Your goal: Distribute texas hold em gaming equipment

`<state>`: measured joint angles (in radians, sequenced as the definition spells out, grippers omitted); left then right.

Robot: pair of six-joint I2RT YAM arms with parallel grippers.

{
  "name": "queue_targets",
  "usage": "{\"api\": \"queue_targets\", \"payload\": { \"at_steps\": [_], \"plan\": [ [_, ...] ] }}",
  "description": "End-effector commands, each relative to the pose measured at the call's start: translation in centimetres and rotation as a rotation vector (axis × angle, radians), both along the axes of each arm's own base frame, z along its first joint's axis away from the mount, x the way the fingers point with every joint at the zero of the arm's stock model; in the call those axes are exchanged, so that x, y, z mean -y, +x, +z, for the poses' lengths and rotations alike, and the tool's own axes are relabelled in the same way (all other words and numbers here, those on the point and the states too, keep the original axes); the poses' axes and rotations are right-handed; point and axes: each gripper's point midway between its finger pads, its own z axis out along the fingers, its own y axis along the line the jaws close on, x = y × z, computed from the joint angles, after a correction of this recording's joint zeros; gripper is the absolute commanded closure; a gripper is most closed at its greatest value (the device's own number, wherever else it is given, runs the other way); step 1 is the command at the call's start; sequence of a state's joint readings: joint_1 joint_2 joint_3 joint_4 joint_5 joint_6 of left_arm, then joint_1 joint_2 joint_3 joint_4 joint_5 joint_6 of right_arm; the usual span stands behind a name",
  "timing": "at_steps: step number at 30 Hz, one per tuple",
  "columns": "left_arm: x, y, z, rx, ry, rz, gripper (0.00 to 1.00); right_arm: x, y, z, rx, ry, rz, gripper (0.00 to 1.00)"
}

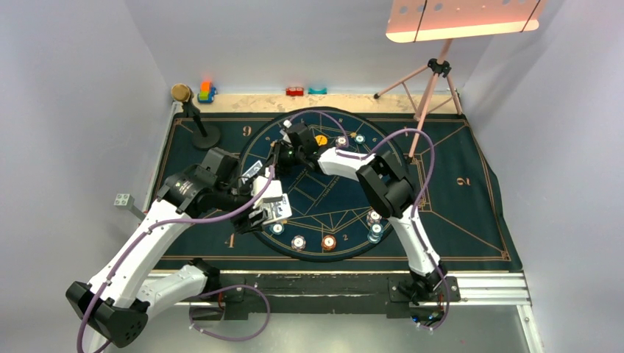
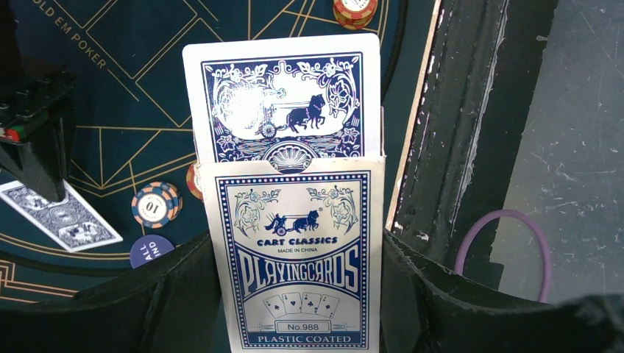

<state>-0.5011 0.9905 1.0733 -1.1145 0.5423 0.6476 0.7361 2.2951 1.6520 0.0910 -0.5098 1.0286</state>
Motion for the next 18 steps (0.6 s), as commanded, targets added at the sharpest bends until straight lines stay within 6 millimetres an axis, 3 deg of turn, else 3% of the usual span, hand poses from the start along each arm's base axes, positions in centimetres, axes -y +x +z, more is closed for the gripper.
{"api": "queue_targets", "payload": {
  "at_steps": [1,4,7,9,13,18],
  "plan": [
    [0.6,-0.1,1.5,0.041,-0.05,-0.025,1.0,-1.1,2.1,0.1,0.036,0.005,-0.082,0.96],
    [0.7,-0.1,1.6,0.04,-0.054,-0.024,1.0,-1.2,2.8,-1.2,0.024,-0.029,-0.096,0.81],
    [0.6,-0.2,1.7,0.041,-0.055,-0.024,1.0,-0.9,3.0,-1.6,0.033,-0.074,-0.099,0.6],
    [0.5,-0.3,1.7,0.042,-0.054,-0.027,1.0,0.1,2.7,-1.9,0.041,-0.142,-0.092,0.5],
    [0.4,-0.4,1.4,0.036,-0.048,-0.028,1.0,2.4,2.0,-0.6,0.087,-0.221,-0.107,0.31],
    [0.5,-0.5,1.4,0.033,-0.052,-0.026,1.0,4.9,1.0,2.5,0.148,-0.275,-0.118,0.26]
  ]
}}
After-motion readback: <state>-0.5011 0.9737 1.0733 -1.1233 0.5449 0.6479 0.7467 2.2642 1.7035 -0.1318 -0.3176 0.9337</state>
